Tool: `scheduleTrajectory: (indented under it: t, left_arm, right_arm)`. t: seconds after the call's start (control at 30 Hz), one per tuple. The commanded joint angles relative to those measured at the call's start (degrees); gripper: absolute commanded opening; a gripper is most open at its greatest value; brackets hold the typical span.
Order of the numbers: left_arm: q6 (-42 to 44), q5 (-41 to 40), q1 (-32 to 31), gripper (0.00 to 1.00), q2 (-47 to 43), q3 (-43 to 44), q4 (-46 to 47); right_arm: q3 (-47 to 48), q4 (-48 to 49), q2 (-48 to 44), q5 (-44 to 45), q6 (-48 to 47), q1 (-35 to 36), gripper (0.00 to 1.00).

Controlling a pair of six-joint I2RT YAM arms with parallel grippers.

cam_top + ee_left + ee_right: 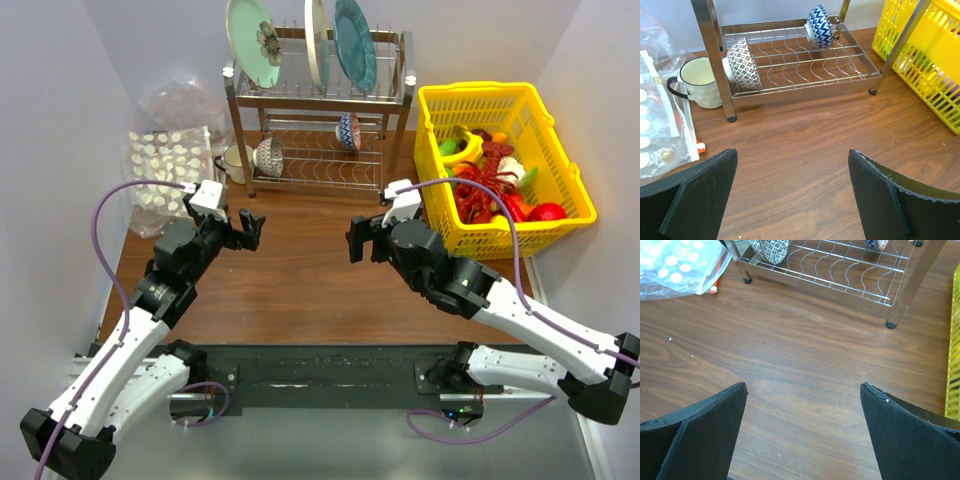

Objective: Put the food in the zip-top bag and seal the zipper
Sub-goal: Pick up the zipper food storage bag at the center of the board.

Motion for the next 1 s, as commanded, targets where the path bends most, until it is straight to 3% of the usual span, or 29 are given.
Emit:
scheduleTrajectory:
  t: [0.0, 0.23, 0.47, 0.63, 0.83, 0.97]
  left_arm:
    - [0.47, -1.42, 0.46, 0.97, 1.00, 0.66, 2.27]
    - [-2.25, -7.22, 0.46, 1.00, 5.92, 5.93, -2.29]
    - [-5.68, -15.40, 1.50, 1.00, 20.40, 17.87, -9.50]
    - [-11.13, -18.13, 8.00, 1.00, 27.71, 23.07, -11.62]
    - [-11.93, -16.37, 15.74, 0.99, 34.92, 27.81, -12.49]
    - [-10.79, -17.16, 18.64, 0.88, 42.29, 32.12, -14.34]
  right_arm:
    - [-0.39, 0.61, -0.41, -1.14, 3.98, 0.13, 0.99]
    - [-1.35, 0.51, -2.61, -7.13, -3.48, 0.13, 0.99]
    - [-2.50, 0.87, -6.04, -7.04, -3.76, 0.13, 0.99]
    - [-2.41, 0.60, -6.04, -9.86, -2.70, 0.13, 0.99]
    - [-2.41, 0.60, -7.71, -11.09, -2.09, 0.13, 0.99]
    - [-2.76, 0.87, -8.85, -11.97, -1.91, 0.13, 0.99]
